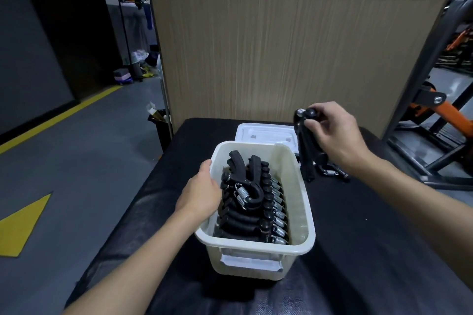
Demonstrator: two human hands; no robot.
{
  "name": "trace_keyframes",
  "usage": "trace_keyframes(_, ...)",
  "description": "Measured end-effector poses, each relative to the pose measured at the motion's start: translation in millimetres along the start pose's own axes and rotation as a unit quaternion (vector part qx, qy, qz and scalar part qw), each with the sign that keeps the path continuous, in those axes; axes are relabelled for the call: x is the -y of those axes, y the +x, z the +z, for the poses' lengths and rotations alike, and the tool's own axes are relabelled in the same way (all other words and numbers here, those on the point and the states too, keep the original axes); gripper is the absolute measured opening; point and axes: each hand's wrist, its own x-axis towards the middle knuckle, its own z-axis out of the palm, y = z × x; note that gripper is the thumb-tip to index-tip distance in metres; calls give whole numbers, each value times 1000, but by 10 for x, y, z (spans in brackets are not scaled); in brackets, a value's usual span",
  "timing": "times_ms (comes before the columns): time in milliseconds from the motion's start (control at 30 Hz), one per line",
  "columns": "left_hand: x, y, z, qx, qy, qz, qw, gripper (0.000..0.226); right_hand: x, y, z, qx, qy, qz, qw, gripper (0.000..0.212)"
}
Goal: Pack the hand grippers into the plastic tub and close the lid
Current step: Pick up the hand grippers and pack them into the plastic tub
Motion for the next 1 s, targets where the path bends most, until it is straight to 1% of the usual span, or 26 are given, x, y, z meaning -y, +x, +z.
trace_keyframes(100, 5, -6, -2, 0, 0, 1, 1000, 58, 175, 13, 31, 35, -5, -44, 998, 14)
trace_keyframes(267, -10, -4, -13, -3, 2, 6, 1000, 57, 395, 131, -62, 100, -41, -46, 993, 10)
trace_keyframes(333, -12, -5, -15, -4, 1, 6, 1000, 57, 462, 136, -26, 150, -58, -44, 986, 15)
trace_keyframes(400, -5, -10, -16, -4, -1, 6, 1000, 57, 462, 93, 96, 210, -65, -24, 975, 14)
trace_keyframes(433, -3, -14, -16, -5, -1, 8, 1000, 56, 425, 66, 181, 234, -80, -9, 969, 13)
trace_keyframes(533, -6, -21, -16, -8, -3, 11, 1000, 56, 287, -15, 411, 276, -184, 1, 943, 19)
trace_keyframes(667, 2, -16, -18, -9, -4, 16, 1000, 56, 158, -94, 588, 304, -260, 2, 916, 25)
trace_keyframes(800, 8, -20, -18, -11, -9, 21, 1000, 56, 79, -152, 663, 310, -302, 4, 902, 28)
trace_keyframes(933, 15, -14, -19, -10, -6, 23, 1000, 57, 41, -166, 694, 305, -293, 25, 906, 30)
trace_keyframes(1000, 21, -19, -18, -10, -6, 28, 1000, 57, 48, -183, 711, 288, -298, 31, 909, 29)
